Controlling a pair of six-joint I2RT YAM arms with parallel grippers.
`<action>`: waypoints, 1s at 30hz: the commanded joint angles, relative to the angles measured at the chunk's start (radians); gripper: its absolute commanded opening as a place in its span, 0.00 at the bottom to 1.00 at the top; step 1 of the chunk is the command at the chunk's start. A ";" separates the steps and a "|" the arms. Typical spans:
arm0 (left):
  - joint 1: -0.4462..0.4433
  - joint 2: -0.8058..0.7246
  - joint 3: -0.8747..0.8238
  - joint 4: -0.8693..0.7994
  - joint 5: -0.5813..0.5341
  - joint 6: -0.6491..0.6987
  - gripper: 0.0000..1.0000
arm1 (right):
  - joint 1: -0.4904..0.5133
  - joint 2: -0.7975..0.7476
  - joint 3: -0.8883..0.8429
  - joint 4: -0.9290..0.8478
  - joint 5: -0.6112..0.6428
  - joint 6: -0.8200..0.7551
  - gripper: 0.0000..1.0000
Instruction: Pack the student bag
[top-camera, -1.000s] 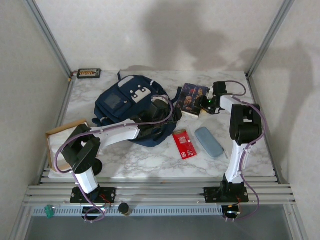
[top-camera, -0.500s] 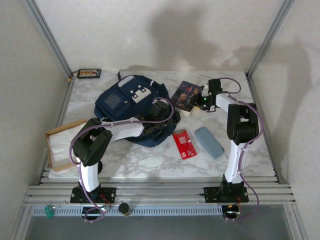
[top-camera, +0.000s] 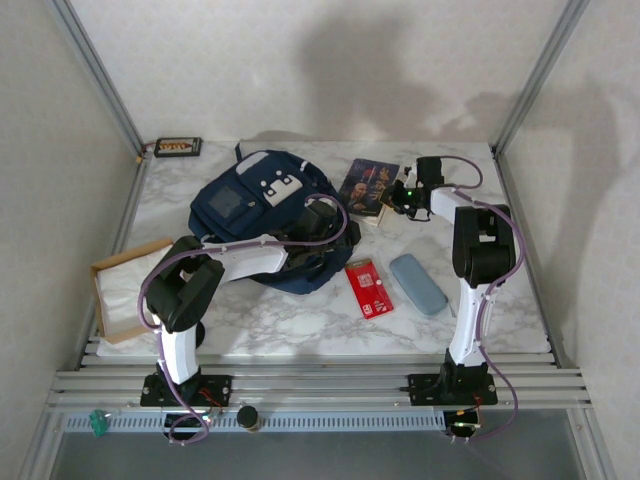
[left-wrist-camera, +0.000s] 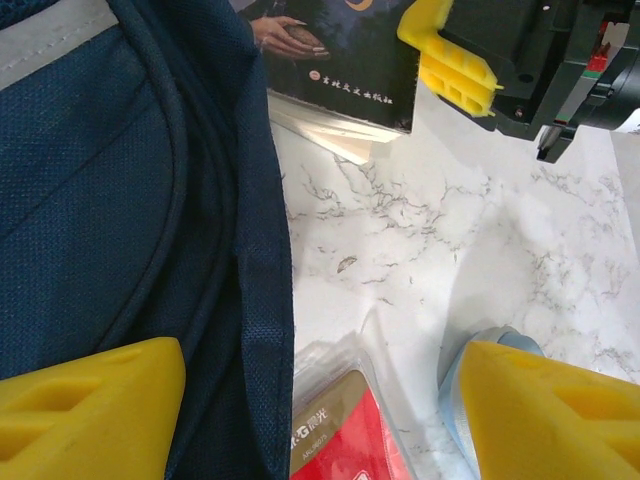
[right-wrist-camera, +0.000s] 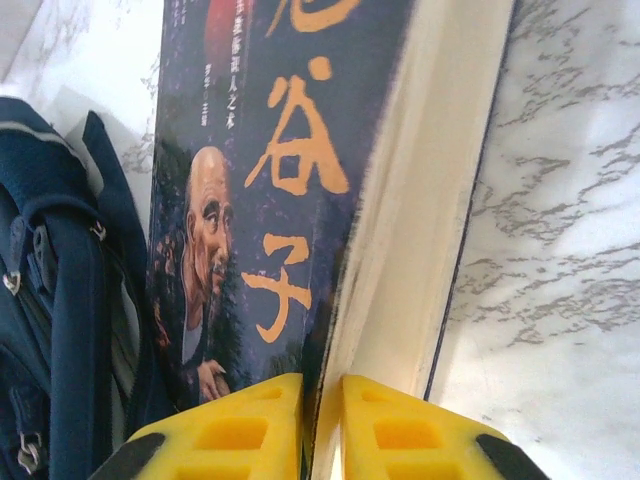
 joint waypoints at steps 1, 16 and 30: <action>0.013 -0.005 -0.006 0.031 0.008 -0.002 0.73 | 0.018 0.026 0.006 0.040 -0.060 0.053 0.14; 0.037 -0.071 0.074 0.012 0.105 -0.056 0.77 | -0.064 -0.162 -0.041 -0.002 -0.132 0.002 0.00; 0.151 -0.266 0.023 -0.041 0.171 -0.119 0.89 | -0.088 -0.442 -0.060 -0.048 -0.335 0.010 0.00</action>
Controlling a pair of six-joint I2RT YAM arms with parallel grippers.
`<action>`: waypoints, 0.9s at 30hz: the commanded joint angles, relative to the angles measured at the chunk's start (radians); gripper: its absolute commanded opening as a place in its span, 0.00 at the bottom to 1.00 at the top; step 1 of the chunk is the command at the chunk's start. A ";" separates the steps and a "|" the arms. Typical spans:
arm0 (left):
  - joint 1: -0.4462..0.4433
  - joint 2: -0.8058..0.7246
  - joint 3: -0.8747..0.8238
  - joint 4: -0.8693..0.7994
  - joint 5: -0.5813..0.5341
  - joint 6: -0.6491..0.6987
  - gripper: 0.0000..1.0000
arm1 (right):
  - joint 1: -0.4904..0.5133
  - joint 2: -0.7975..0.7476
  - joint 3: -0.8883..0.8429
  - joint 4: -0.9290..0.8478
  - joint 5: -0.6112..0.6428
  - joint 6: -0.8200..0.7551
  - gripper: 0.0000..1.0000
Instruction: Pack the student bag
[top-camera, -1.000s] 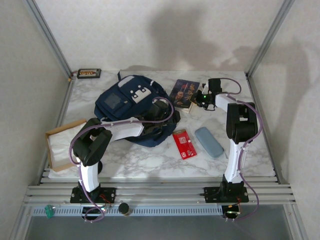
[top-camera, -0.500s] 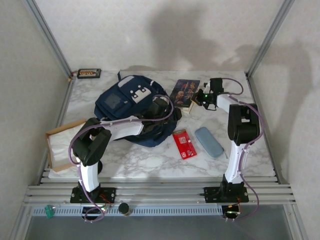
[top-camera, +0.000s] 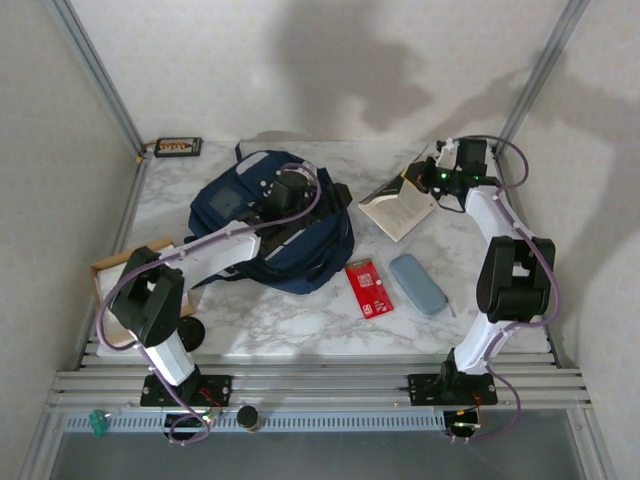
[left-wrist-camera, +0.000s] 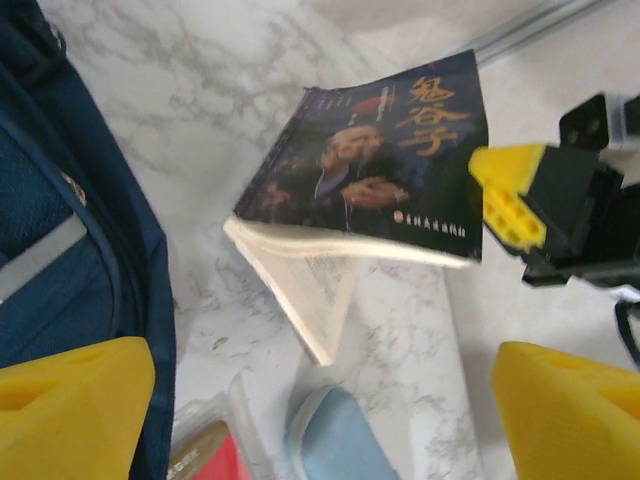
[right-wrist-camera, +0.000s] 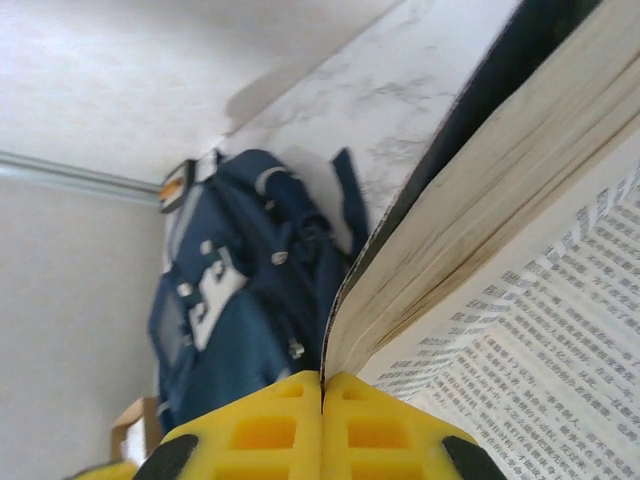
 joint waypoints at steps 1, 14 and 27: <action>0.046 -0.084 -0.029 -0.035 0.043 -0.019 0.90 | 0.039 -0.078 0.023 0.005 -0.129 -0.005 0.00; 0.262 -0.233 -0.259 0.069 0.208 -0.115 0.99 | 0.237 -0.117 0.080 0.066 -0.322 0.048 0.00; 0.256 -0.218 -0.439 0.580 0.354 -0.458 0.99 | 0.351 -0.106 -0.020 0.422 -0.441 0.279 0.00</action>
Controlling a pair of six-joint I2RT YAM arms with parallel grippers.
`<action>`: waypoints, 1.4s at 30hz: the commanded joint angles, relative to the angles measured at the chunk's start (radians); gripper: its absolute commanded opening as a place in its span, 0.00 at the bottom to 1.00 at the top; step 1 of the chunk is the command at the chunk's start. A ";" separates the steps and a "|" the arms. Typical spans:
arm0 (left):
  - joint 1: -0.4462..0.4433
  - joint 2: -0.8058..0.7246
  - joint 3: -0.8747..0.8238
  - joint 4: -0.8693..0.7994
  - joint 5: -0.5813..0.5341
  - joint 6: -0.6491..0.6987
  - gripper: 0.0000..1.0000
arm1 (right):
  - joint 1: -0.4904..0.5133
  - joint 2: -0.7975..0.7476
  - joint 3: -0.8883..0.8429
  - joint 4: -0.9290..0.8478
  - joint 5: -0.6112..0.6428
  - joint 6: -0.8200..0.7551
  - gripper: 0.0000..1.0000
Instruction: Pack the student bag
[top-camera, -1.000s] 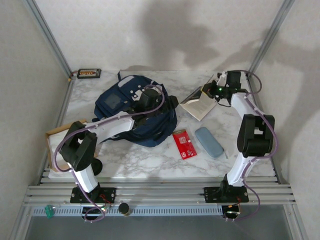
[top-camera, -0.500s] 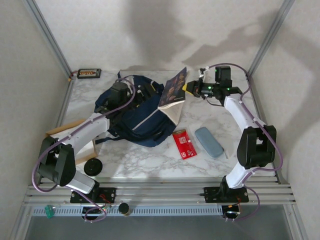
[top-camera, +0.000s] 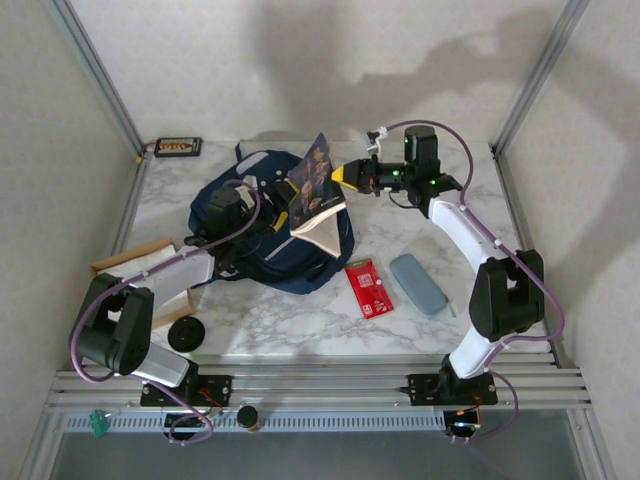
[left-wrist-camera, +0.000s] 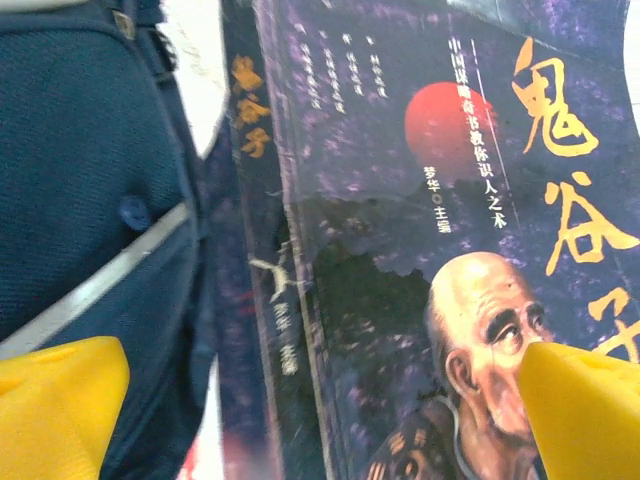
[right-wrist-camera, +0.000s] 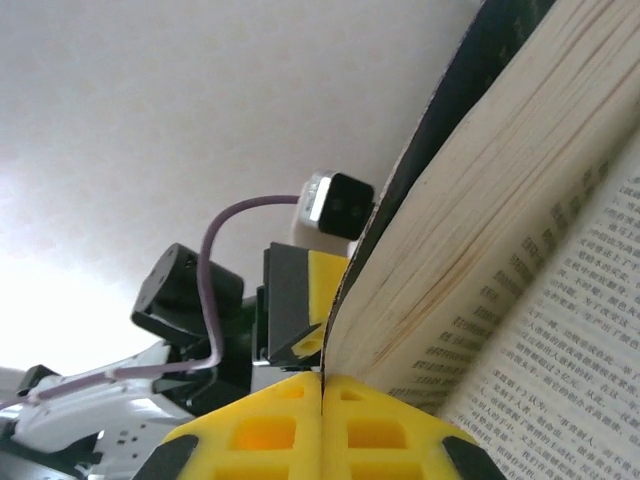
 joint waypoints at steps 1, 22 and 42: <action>-0.014 -0.007 -0.009 0.197 0.059 -0.125 0.99 | 0.025 -0.026 -0.036 0.223 -0.086 0.110 0.00; -0.035 -0.094 -0.030 0.272 0.015 -0.203 0.18 | 0.005 -0.020 -0.080 -0.056 0.008 -0.092 0.00; -0.105 -0.008 0.087 0.410 -0.002 -0.232 0.00 | 0.008 -0.200 -0.328 0.282 -0.062 0.235 0.99</action>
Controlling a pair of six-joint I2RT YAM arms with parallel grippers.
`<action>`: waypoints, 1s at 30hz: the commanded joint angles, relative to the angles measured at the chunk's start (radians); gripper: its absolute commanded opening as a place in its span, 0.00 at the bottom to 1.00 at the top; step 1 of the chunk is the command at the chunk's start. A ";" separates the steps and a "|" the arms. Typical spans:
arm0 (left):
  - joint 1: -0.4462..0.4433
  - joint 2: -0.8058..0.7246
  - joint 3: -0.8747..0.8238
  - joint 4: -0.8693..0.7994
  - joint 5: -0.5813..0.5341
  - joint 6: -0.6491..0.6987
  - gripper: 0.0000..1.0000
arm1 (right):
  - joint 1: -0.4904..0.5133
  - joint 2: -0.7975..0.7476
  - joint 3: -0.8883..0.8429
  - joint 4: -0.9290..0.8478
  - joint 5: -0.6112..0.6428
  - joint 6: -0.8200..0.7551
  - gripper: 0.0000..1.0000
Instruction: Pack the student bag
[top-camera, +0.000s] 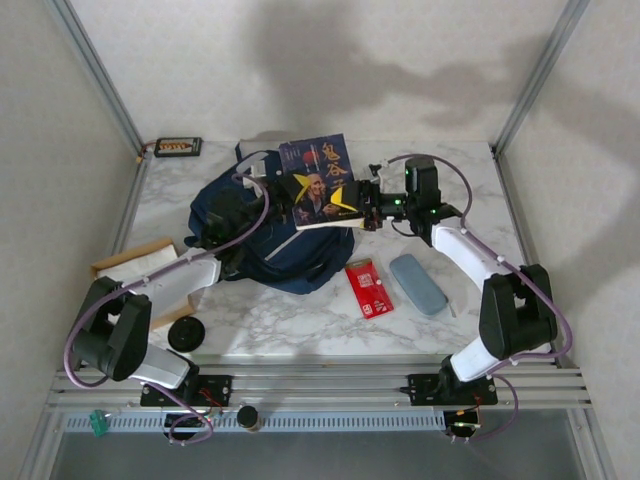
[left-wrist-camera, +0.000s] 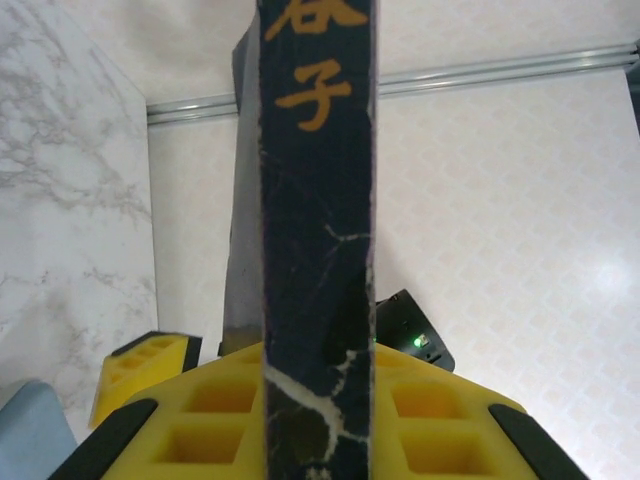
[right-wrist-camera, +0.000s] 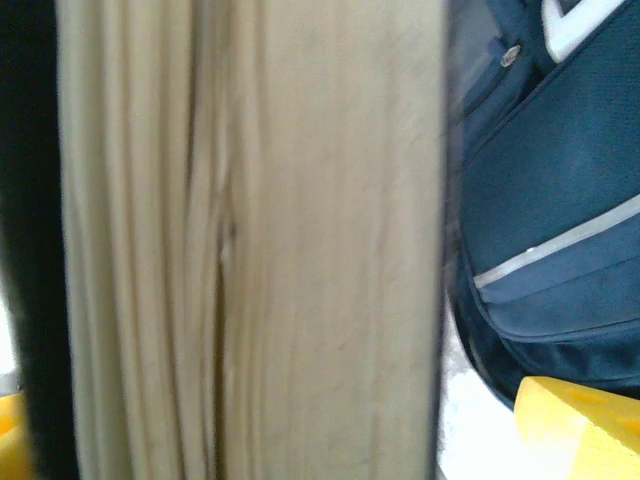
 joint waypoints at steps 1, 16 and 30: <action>-0.004 0.010 0.054 0.078 -0.011 0.011 0.00 | -0.004 -0.087 -0.036 0.203 -0.060 0.133 0.98; -0.020 -0.048 0.115 -0.361 -0.108 0.345 0.08 | -0.027 -0.109 0.031 -0.050 0.061 -0.064 0.05; -0.195 0.023 0.329 -1.148 -0.334 1.100 0.60 | -0.316 -0.241 -0.019 -0.410 0.198 -0.252 0.00</action>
